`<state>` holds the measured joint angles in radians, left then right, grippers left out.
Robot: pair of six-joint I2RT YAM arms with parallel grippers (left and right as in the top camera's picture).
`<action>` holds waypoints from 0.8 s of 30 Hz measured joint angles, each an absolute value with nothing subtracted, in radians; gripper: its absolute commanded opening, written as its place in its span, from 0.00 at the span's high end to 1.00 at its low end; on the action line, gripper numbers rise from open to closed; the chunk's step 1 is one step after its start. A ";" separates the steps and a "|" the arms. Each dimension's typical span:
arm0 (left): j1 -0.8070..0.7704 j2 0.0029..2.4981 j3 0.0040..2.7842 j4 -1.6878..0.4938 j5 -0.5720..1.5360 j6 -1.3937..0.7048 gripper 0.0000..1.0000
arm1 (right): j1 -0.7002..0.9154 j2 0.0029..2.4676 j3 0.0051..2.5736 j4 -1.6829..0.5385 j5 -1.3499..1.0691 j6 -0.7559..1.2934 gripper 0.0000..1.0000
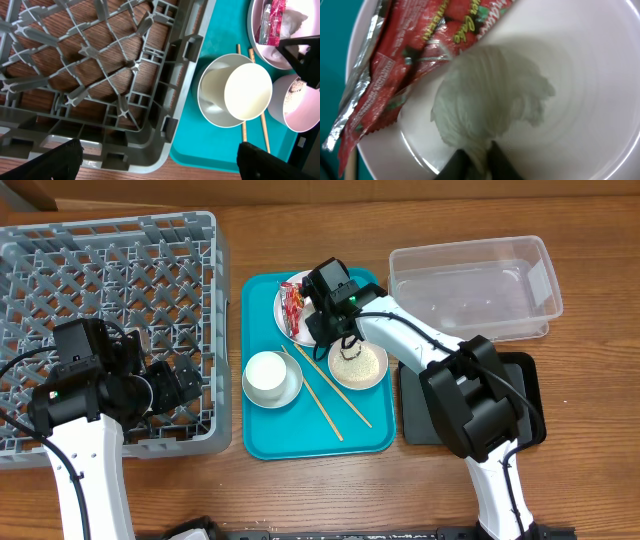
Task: Sort waste into correct bins and load items into the dishwasher
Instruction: 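Reach right gripper to the plate and grasp the white tissue, then carry the tissue with right gripper and drop it into clear bin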
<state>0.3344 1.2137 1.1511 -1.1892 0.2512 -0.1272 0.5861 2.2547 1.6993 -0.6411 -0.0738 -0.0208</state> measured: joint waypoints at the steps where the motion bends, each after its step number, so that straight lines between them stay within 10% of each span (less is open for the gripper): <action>1: 0.334 1.214 1.151 -1.190 0.251 -0.127 0.00 | 0.585 2.255 1.700 -0.650 -0.073 -0.023 0.96; 20: 0.334 1.214 1.151 -1.190 0.251 -0.127 0.00 | 0.242 1.892 1.831 -0.997 -0.044 0.162 0.95; 24: 0.334 1.214 1.151 -1.190 0.251 -0.127 0.00 | 0.156 1.928 1.791 -1.014 -0.056 0.210 0.42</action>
